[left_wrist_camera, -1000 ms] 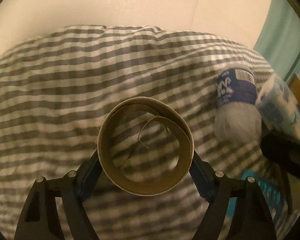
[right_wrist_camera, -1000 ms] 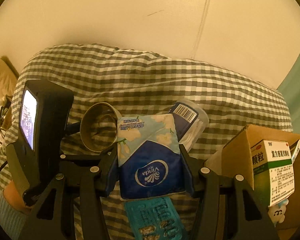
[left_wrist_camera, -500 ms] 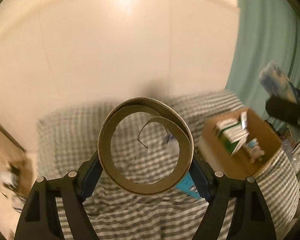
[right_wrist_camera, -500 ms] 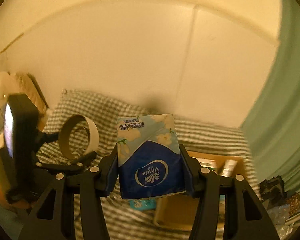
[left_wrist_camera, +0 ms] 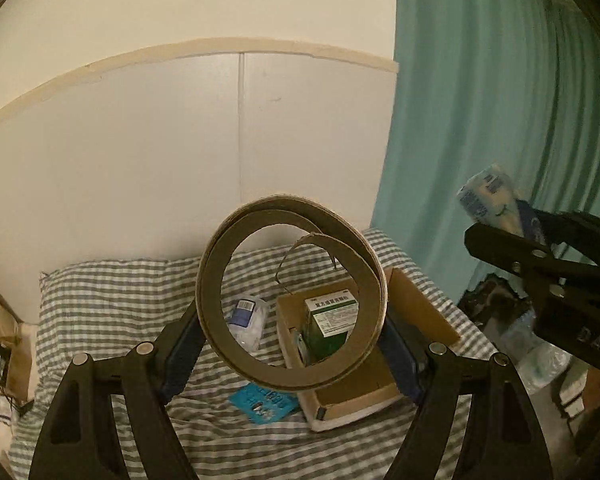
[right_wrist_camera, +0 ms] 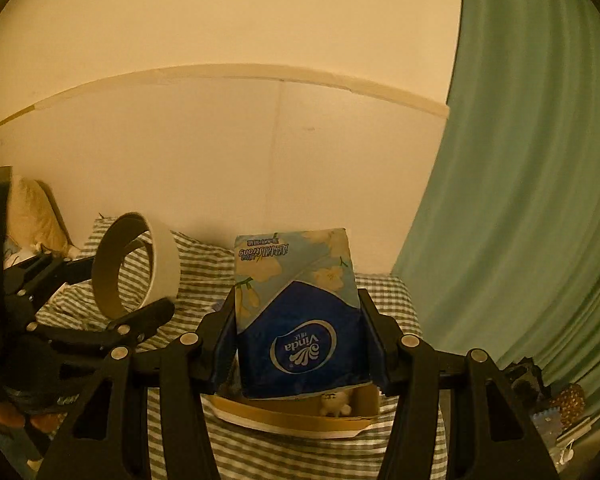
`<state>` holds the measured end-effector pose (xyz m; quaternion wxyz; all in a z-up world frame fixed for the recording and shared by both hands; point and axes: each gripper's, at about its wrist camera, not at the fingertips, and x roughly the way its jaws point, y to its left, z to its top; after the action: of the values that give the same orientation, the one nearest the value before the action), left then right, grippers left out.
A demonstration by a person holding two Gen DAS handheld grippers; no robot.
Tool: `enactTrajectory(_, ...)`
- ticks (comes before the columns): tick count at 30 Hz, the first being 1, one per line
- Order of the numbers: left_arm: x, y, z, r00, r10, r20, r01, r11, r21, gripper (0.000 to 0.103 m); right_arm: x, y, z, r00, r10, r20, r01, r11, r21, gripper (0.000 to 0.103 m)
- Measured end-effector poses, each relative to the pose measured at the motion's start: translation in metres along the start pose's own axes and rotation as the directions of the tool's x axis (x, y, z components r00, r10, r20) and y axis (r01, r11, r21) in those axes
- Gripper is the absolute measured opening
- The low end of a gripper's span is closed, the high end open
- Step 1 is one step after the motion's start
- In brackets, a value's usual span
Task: Organize objects
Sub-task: 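Carry the tissue pack and tape roll into the cardboard box and release both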
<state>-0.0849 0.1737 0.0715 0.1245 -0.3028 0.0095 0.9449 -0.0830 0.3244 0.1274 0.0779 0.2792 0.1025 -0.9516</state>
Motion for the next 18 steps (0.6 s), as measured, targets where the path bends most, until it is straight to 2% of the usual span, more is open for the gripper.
enactTrajectory(3, 0.028, -0.006, -0.009, 0.998, 0.055, -0.035, -0.057, 0.997, -0.044, 0.082, 0.027, -0.012, -0.01, 0.999, -0.001, -0.032, 0.002, 1.0, 0.028, 0.053)
enactTrajectory(6, 0.052, -0.013, -0.018, 0.994, 0.096, -0.054, -0.099, 0.994, -0.044, 0.082, 0.057, -0.021, -0.027, 0.998, 0.003, -0.068, 0.0, 0.999, 0.051, 0.053)
enactTrajectory(8, 0.066, -0.021, -0.026, 0.994, 0.086, -0.065, -0.089, 0.995, -0.043, 0.082, 0.079, -0.027, -0.038, 0.995, 0.022, -0.101, -0.014, 0.996, 0.084, 0.053)
enactTrajectory(11, 0.087, -0.033, -0.037, 0.994, 0.064, -0.087, -0.067, 0.997, -0.026, 0.082, 0.1, -0.033, -0.054, 0.99, -0.003, -0.138, 0.015, 0.996, 0.087, 0.053)
enactTrajectory(16, 0.12, -0.049, -0.047, 0.99, 0.057, -0.127, -0.058, 0.998, -0.003, 0.082, 0.124, -0.046, -0.069, 0.983, 0.008, -0.183, 0.016, 0.992, 0.129, 0.053)
enactTrajectory(18, 0.126, -0.052, -0.05, 0.989, 0.056, -0.139, -0.057, 0.998, -0.001, 0.082, 0.128, -0.037, -0.068, 0.981, 0.004, -0.192, 0.022, 0.991, 0.135, 0.054)
